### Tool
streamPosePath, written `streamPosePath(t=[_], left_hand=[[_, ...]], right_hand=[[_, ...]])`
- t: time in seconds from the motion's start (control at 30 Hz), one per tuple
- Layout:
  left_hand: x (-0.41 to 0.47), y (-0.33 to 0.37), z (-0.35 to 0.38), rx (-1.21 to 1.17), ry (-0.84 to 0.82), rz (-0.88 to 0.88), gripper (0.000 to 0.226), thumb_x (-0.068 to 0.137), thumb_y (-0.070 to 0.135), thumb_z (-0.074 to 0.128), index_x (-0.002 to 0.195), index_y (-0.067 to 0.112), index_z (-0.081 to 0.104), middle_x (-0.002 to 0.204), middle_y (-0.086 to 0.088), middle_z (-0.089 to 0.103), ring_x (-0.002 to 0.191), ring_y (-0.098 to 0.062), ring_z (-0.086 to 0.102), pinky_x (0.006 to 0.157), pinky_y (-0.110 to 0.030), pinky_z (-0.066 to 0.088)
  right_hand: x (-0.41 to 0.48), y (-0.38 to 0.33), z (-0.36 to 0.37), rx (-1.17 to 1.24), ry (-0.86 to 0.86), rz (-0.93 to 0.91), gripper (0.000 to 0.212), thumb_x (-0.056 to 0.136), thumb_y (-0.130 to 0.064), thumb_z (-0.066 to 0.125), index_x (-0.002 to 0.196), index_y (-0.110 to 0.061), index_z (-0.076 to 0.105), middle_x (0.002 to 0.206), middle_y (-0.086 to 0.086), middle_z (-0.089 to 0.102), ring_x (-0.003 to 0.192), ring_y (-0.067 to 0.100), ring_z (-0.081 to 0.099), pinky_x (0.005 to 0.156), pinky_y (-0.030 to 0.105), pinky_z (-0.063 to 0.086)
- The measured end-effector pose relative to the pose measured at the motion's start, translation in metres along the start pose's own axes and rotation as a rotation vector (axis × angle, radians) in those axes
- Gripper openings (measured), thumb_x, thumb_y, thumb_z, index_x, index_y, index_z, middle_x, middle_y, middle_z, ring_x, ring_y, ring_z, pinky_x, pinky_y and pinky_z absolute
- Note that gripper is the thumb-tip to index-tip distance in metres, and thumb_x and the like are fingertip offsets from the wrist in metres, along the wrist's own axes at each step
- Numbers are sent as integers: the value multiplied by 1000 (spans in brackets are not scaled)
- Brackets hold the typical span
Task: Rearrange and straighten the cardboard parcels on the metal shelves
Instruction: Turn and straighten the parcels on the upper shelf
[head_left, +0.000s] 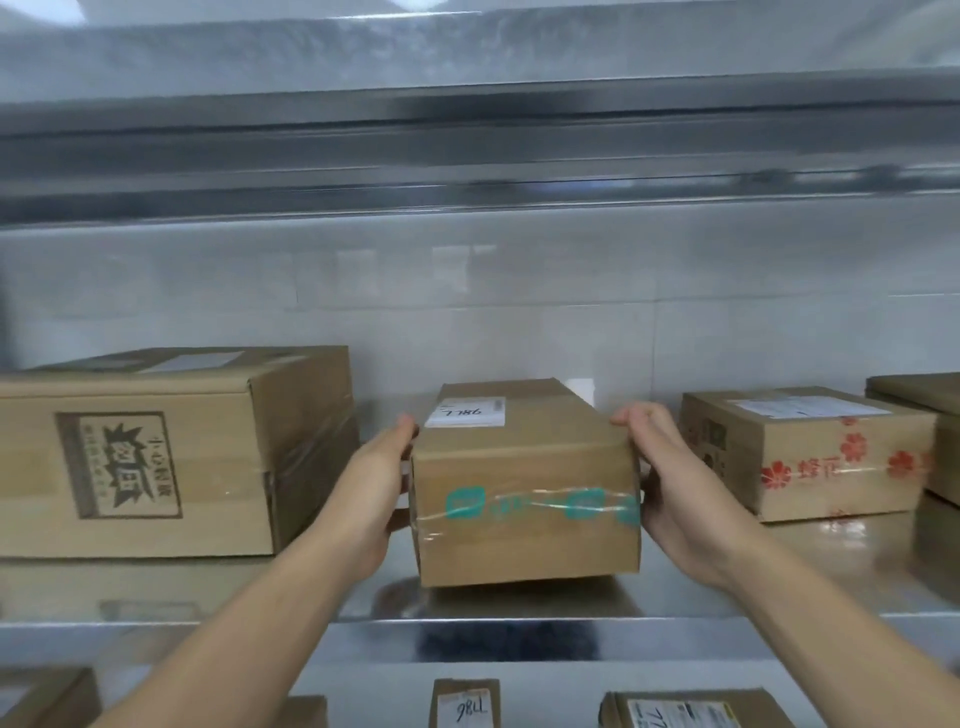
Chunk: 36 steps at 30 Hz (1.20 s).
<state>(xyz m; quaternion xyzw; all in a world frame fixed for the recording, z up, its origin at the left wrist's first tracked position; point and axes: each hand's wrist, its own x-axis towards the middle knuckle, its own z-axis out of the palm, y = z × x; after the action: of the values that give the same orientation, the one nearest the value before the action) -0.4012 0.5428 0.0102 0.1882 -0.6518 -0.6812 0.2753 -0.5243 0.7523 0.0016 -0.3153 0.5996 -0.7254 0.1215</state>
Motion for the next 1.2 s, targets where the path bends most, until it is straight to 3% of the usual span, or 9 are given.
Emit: streamPosePath(t=[0.07, 0.13, 0.2, 0.27, 0.37, 0.53, 0.67, 1.1, 1.2], left_hand=[[-1, -5, -2, 24, -34, -22, 43, 108, 48, 36, 107, 25, 73, 77, 7, 77, 85, -16, 68, 82, -36, 49], [-3, -7, -2, 23, -39, -58, 41, 107, 47, 39, 101, 29, 75, 93, 3, 80, 105, -22, 69, 105, -42, 46], [-5, -8, -1, -8, -24, -88, 41, 107, 47, 40, 98, 28, 76, 96, 1, 80, 108, -24, 69, 112, -43, 42], [-5, -10, 1, -44, 13, -114, 42, 105, 49, 43, 97, 27, 77, 98, 0, 80, 111, -25, 68, 115, -44, 39], [-9, -12, 4, -120, 54, -153, 45, 104, 52, 43, 99, 24, 78, 98, -6, 79, 105, -30, 71, 109, -47, 45], [-19, -16, 3, -249, -11, -184, 58, 103, 57, 37, 88, 27, 84, 103, -13, 78, 94, -34, 75, 93, -49, 54], [-22, -20, -2, -265, 27, -155, 54, 101, 61, 38, 105, 28, 80, 104, -13, 78, 91, -33, 76, 84, -46, 55], [-14, -15, -1, -277, 141, -176, 49, 103, 56, 41, 105, 24, 78, 97, -13, 79, 92, -34, 74, 83, -43, 56], [-9, -15, -2, -266, 164, -164, 40, 104, 50, 43, 101, 26, 76, 87, -9, 79, 85, -29, 74, 74, -38, 54]], right_hand=[[-3, 9, 2, 56, 36, 51, 32, 103, -50, 38, 109, -28, 59, 94, -12, 73, 89, 7, 65, 81, 34, 51], [-6, 14, 5, 97, 52, 120, 37, 105, -49, 34, 118, -32, 64, 108, -8, 77, 102, 11, 70, 89, 35, 53], [-8, 16, 11, 133, 69, 205, 43, 106, -50, 35, 121, -28, 68, 109, -2, 79, 106, 16, 72, 95, 35, 52], [-9, 16, 15, 162, 100, 256, 45, 106, -51, 36, 120, -25, 70, 105, 1, 80, 102, 20, 73, 88, 37, 54], [-7, 18, 19, 211, 139, 282, 47, 105, -55, 36, 117, -26, 72, 98, 6, 80, 95, 24, 74, 75, 41, 55], [-9, 22, 26, 255, 184, 308, 50, 103, -63, 34, 116, -34, 72, 98, 8, 80, 98, 30, 74, 83, 49, 58], [-13, 23, 33, 247, 188, 320, 53, 101, -67, 32, 115, -36, 72, 101, 7, 80, 99, 31, 74, 93, 57, 57], [-4, 26, 43, 210, 269, 346, 51, 99, -68, 38, 116, -34, 72, 103, 11, 79, 107, 34, 70, 102, 57, 51], [0, 28, 45, 221, 295, 337, 49, 99, -68, 39, 115, -36, 72, 108, 11, 77, 109, 34, 69, 106, 58, 49]])
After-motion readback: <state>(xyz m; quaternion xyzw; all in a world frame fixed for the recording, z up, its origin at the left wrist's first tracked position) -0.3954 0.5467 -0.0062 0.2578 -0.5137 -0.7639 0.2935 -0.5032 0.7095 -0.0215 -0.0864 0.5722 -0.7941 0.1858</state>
